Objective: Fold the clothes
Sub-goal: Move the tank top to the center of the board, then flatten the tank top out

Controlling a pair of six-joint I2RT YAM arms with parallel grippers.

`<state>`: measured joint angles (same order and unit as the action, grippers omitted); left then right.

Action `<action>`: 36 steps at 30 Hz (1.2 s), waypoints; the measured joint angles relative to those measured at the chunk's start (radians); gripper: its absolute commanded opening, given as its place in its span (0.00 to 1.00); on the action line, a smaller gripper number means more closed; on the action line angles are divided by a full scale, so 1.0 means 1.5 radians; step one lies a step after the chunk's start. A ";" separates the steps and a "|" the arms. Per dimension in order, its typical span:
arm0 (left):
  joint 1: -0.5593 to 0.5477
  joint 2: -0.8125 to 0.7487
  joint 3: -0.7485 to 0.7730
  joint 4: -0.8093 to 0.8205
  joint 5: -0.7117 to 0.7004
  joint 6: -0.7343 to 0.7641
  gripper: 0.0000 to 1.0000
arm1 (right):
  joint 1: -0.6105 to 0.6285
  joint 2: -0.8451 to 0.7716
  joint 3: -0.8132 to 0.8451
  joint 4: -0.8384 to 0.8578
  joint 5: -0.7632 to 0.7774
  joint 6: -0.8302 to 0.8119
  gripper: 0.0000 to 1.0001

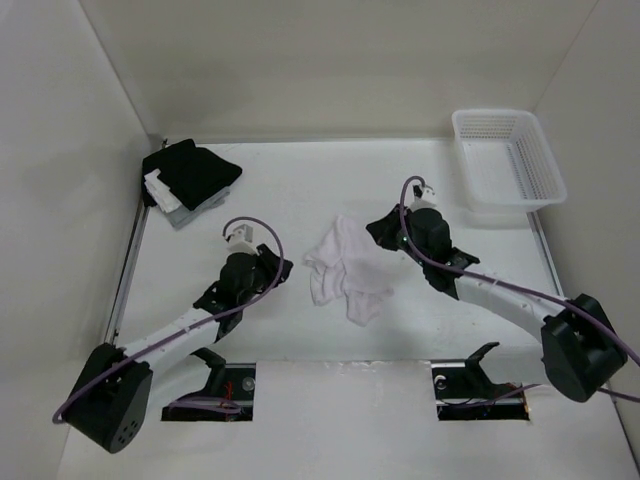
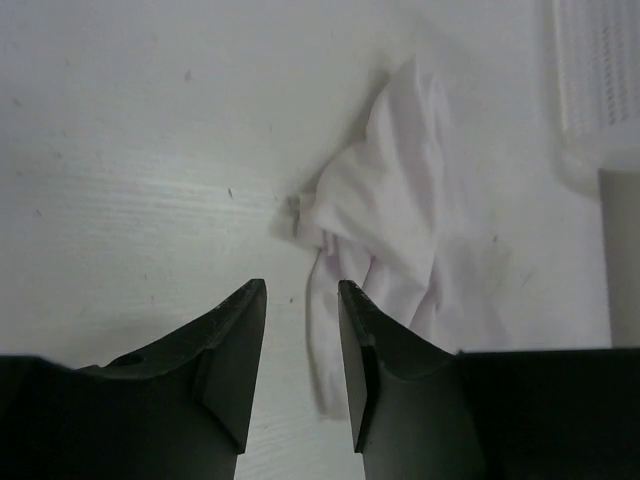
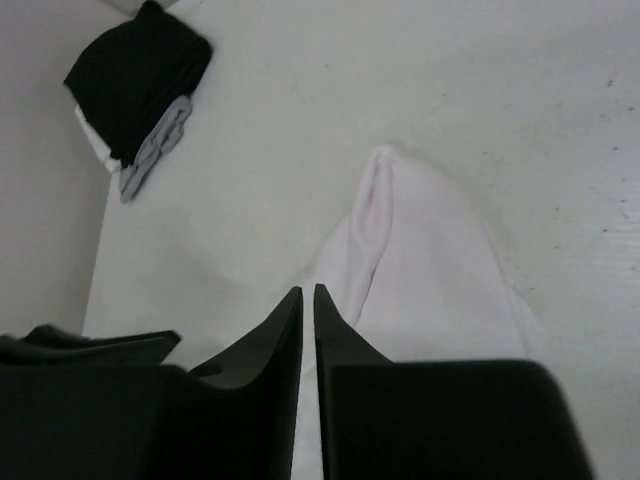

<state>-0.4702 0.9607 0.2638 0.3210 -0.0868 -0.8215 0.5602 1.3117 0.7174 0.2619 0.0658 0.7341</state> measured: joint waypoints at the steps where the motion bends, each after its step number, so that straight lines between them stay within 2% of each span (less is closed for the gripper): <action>1: -0.012 0.015 0.000 -0.003 -0.001 0.003 0.30 | 0.014 -0.018 -0.015 0.002 0.010 -0.002 0.03; 4: -0.092 0.054 0.004 -0.021 -0.009 0.025 0.30 | 0.055 -0.075 -0.101 -0.019 0.052 0.004 0.14; 7: -0.175 0.078 0.019 -0.036 -0.026 0.041 0.34 | 0.092 -0.094 -0.161 -0.071 0.073 0.008 0.18; 9: -0.207 0.085 0.025 -0.047 -0.060 0.049 0.39 | 0.129 -0.096 -0.172 -0.106 0.078 0.011 0.22; 12: -0.238 0.086 0.037 -0.063 -0.111 0.074 0.41 | 0.214 -0.100 -0.167 -0.115 0.079 0.018 0.24; 18: -0.245 0.171 0.145 -0.050 -0.151 0.143 0.44 | 0.276 -0.053 -0.160 -0.072 0.080 0.071 0.38; 25: -0.243 0.279 0.198 -0.043 -0.144 0.172 0.47 | 0.323 0.066 -0.156 0.037 0.074 0.139 0.51; 30: -0.228 0.331 0.230 -0.036 -0.129 0.169 0.46 | 0.325 0.153 -0.143 0.114 0.074 0.184 0.52; 32: -0.221 0.352 0.243 -0.027 -0.125 0.167 0.44 | 0.325 0.187 -0.131 0.155 0.075 0.205 0.52; 34: -0.208 0.383 0.262 -0.014 -0.116 0.161 0.30 | 0.325 0.214 -0.126 0.195 0.080 0.226 0.50; 36: -0.196 0.407 0.276 -0.003 -0.107 0.158 0.15 | 0.326 0.242 -0.125 0.242 0.086 0.245 0.34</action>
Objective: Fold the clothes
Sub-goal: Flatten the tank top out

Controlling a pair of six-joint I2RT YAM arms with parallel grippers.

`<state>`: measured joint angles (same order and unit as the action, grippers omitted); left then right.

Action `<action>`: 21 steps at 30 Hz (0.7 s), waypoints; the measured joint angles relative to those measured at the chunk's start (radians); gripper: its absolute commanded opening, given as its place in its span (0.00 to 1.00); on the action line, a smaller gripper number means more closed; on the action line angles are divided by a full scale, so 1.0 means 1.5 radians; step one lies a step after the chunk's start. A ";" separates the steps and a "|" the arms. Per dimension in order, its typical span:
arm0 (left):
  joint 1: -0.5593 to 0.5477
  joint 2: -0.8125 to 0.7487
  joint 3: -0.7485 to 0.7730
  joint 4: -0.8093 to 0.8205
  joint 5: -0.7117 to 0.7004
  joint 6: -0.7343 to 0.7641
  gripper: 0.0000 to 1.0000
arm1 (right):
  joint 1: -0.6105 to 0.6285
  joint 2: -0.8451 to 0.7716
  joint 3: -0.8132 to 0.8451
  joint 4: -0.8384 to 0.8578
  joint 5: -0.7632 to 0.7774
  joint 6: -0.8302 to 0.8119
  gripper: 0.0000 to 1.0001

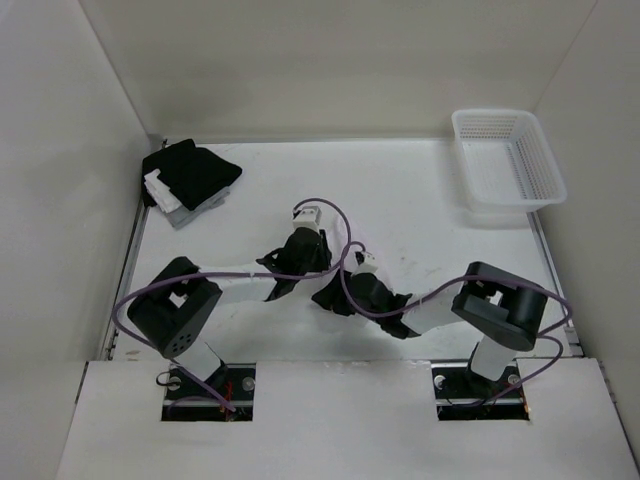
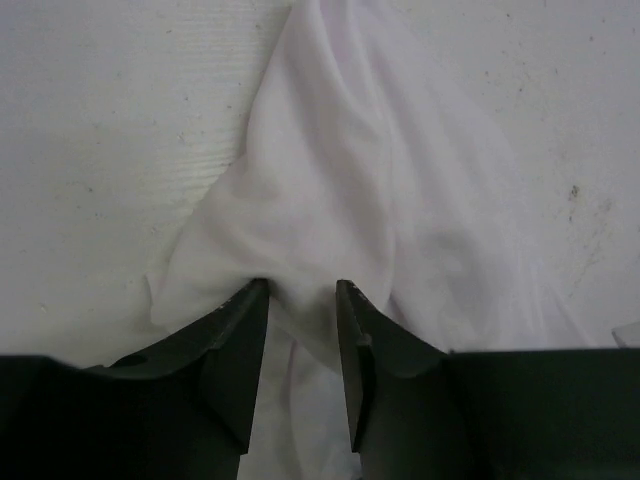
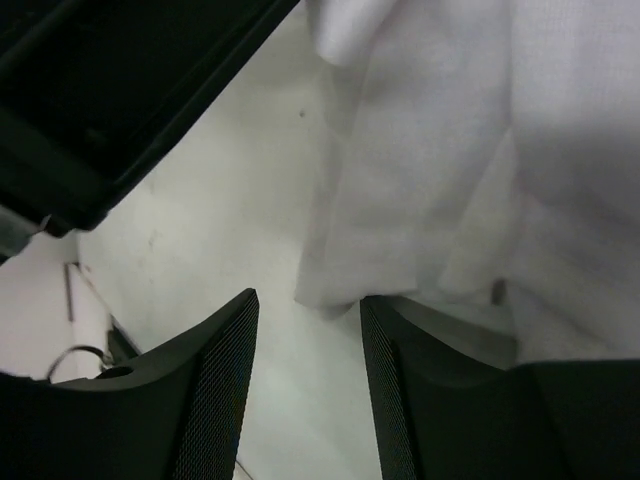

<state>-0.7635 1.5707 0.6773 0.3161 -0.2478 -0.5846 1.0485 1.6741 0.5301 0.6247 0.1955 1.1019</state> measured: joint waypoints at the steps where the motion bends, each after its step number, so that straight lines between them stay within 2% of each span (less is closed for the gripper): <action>1: 0.004 0.006 0.003 0.004 0.001 -0.006 0.11 | 0.000 0.018 0.003 0.026 0.006 0.011 0.29; 3: 0.023 0.023 0.008 0.016 0.012 -0.013 0.06 | 0.000 0.041 0.008 0.049 0.016 0.026 0.14; 6: 0.065 0.029 0.008 0.027 0.021 -0.034 0.04 | 0.000 0.059 0.009 0.057 0.038 0.042 0.05; 11: 0.130 -0.007 -0.001 0.043 0.028 -0.073 0.04 | 0.003 0.003 0.006 0.041 0.055 0.018 0.04; 16: 0.211 -0.102 -0.016 0.052 0.072 -0.131 0.04 | 0.037 -0.166 0.018 -0.033 0.048 -0.033 0.03; 21: 0.246 -0.155 -0.014 0.061 0.135 -0.203 0.03 | 0.041 -0.309 0.059 -0.123 0.039 -0.097 0.03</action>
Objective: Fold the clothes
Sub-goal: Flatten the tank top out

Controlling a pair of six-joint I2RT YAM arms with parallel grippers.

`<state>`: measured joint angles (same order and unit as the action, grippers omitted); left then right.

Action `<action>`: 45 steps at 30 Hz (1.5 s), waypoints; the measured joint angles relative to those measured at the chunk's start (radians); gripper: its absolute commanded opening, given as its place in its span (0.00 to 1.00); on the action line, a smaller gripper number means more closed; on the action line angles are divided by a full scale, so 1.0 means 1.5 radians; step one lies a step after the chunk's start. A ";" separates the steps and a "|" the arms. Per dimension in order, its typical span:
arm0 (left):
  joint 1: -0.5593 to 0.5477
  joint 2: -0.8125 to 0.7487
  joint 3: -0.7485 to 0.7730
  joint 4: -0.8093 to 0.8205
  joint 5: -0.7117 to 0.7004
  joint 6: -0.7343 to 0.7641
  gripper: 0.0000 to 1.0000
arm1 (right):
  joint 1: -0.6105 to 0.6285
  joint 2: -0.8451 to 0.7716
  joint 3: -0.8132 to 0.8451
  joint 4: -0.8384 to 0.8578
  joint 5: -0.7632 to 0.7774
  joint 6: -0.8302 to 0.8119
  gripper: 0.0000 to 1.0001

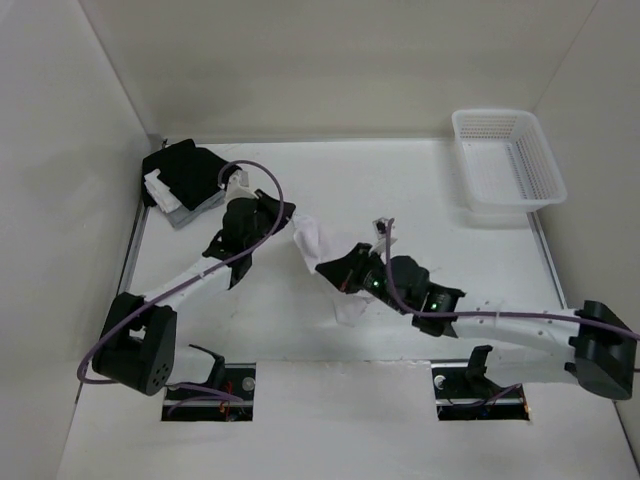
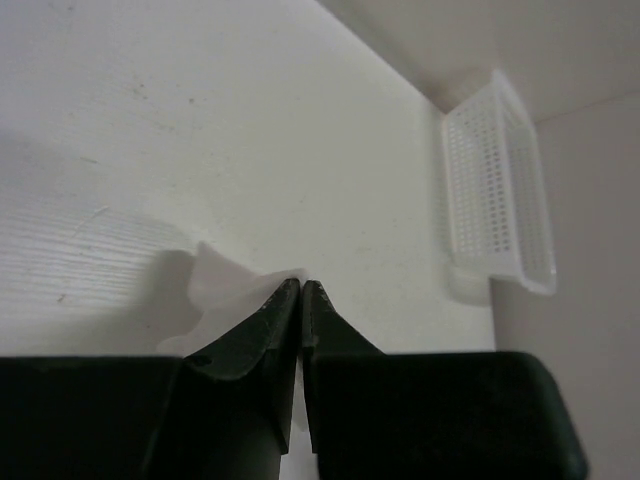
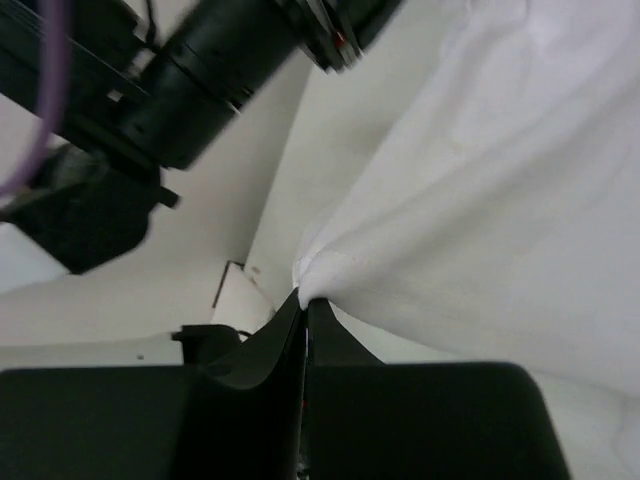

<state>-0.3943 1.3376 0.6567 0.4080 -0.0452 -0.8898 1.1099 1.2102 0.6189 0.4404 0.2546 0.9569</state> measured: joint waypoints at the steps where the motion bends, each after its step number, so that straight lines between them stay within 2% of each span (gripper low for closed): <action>1: 0.006 -0.008 0.005 -0.001 0.013 -0.018 0.03 | -0.012 -0.025 0.016 -0.024 -0.004 -0.018 0.03; 3: 0.014 -0.013 0.032 -0.006 0.032 -0.049 0.03 | -0.050 -0.060 0.057 -0.061 -0.012 -0.052 0.03; 6: 0.018 0.005 0.132 -0.021 0.050 -0.085 0.02 | -0.143 -0.080 0.147 -0.104 -0.036 -0.102 0.03; 11: 0.007 0.099 0.403 -0.030 0.079 -0.114 0.01 | -0.307 -0.071 0.332 -0.174 -0.108 -0.155 0.03; 13: 0.001 0.120 0.480 -0.043 0.089 -0.116 0.01 | -0.357 -0.059 0.422 -0.201 -0.139 -0.166 0.03; 16: -0.005 0.120 0.544 -0.054 0.094 -0.110 0.02 | -0.379 -0.048 0.531 -0.229 -0.179 -0.184 0.04; 18: -0.006 0.095 0.545 -0.058 0.093 -0.102 0.02 | -0.374 -0.059 0.557 -0.233 -0.198 -0.197 0.04; 22: 0.001 -0.004 0.432 -0.044 0.070 -0.085 0.05 | -0.337 -0.113 0.483 -0.234 -0.215 -0.210 0.05; 27: 0.042 -0.104 0.174 0.027 0.057 -0.096 0.06 | -0.232 -0.136 0.289 -0.235 -0.210 -0.209 0.06; 30: 0.097 -0.078 0.035 0.052 0.063 -0.125 0.08 | -0.149 -0.057 0.235 -0.246 -0.211 -0.209 0.06; 34: 0.198 -0.010 -0.110 0.065 0.083 -0.156 0.21 | -0.055 0.139 0.240 -0.255 -0.217 -0.199 0.10; 35: 0.225 0.001 -0.135 0.066 0.090 -0.160 0.25 | -0.033 0.198 0.256 -0.256 -0.220 -0.195 0.13; 36: 0.267 0.008 -0.167 0.076 0.099 -0.169 0.31 | 0.002 0.285 0.283 -0.259 -0.227 -0.190 0.19; 37: 0.290 0.007 -0.180 0.086 0.105 -0.168 0.33 | 0.022 0.328 0.297 -0.262 -0.232 -0.185 0.26; 39: 0.331 -0.005 -0.204 0.106 0.121 -0.168 0.33 | 0.054 0.384 0.322 -0.275 -0.245 -0.180 0.39; 40: 0.345 -0.015 -0.213 0.111 0.126 -0.168 0.33 | 0.066 0.394 0.326 -0.278 -0.251 -0.180 0.42; 41: 0.362 -0.033 -0.225 0.116 0.131 -0.166 0.28 | 0.074 0.392 0.327 -0.281 -0.257 -0.178 0.43; 42: 0.369 -0.055 -0.234 0.116 0.136 -0.164 0.25 | 0.077 0.384 0.327 -0.281 -0.260 -0.179 0.41; 43: 0.369 -0.073 -0.239 0.114 0.140 -0.160 0.20 | 0.073 0.361 0.317 -0.275 -0.261 -0.180 0.31; 44: 0.359 -0.100 -0.244 0.100 0.138 -0.146 0.19 | 0.065 0.333 0.304 -0.272 -0.260 -0.181 0.28; 45: 0.346 -0.120 -0.246 0.088 0.137 -0.136 0.14 | 0.054 0.304 0.286 -0.266 -0.258 -0.184 0.13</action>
<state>0.1253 1.1572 0.2878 0.5404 0.1596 -1.0935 1.1912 1.6665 1.0473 0.0414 -0.1326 0.6815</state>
